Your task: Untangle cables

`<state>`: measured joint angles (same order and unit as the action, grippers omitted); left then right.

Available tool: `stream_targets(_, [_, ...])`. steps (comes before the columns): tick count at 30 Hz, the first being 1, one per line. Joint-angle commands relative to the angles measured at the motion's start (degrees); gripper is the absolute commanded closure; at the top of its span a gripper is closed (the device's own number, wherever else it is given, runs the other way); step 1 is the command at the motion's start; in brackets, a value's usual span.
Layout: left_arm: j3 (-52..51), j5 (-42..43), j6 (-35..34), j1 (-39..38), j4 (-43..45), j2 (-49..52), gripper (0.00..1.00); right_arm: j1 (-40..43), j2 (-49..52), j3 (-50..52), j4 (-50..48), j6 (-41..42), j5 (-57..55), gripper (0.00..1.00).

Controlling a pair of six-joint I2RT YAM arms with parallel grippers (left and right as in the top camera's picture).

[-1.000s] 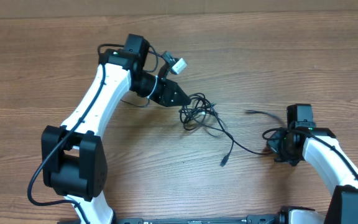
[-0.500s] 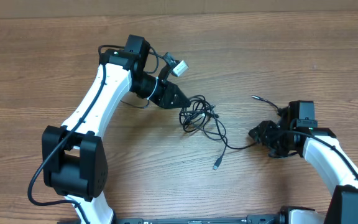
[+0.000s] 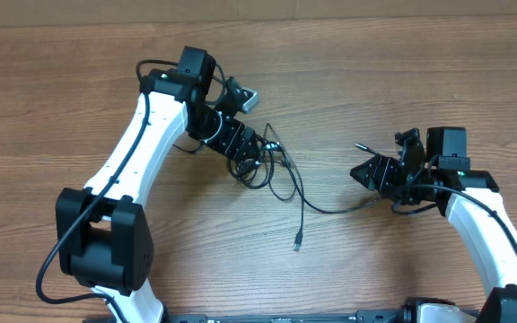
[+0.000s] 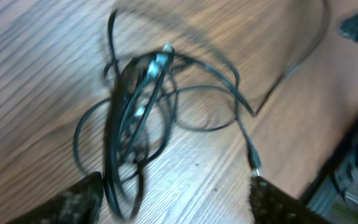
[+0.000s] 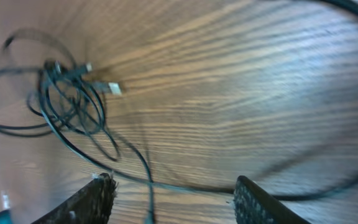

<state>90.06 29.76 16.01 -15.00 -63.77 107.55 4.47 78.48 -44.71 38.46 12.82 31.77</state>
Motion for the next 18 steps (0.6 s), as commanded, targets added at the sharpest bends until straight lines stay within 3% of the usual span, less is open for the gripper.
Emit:
stream_targets(1, [1.1,-5.3,-4.9,-0.8,0.4,-1.6,0.2,0.1,-0.7,-1.0,1.1,-0.9,-4.2,0.39])
stream_targets(7, [1.0,-6.5,-4.9,-1.5,1.6,-0.7,0.21,0.1,-0.7,-1.0,2.4,-0.9,-4.2,0.38])
stream_targets(12, [0.9,-13.7,-5.0,-1.5,1.5,1.1,0.24,0.1,-0.7,-1.0,2.8,-0.9,-4.2,0.38])
stream_targets(18, [0.7,-25.2,-14.6,-1.5,1.7,1.9,0.22,0.1,-0.7,-1.0,3.1,-0.9,-4.4,0.39])
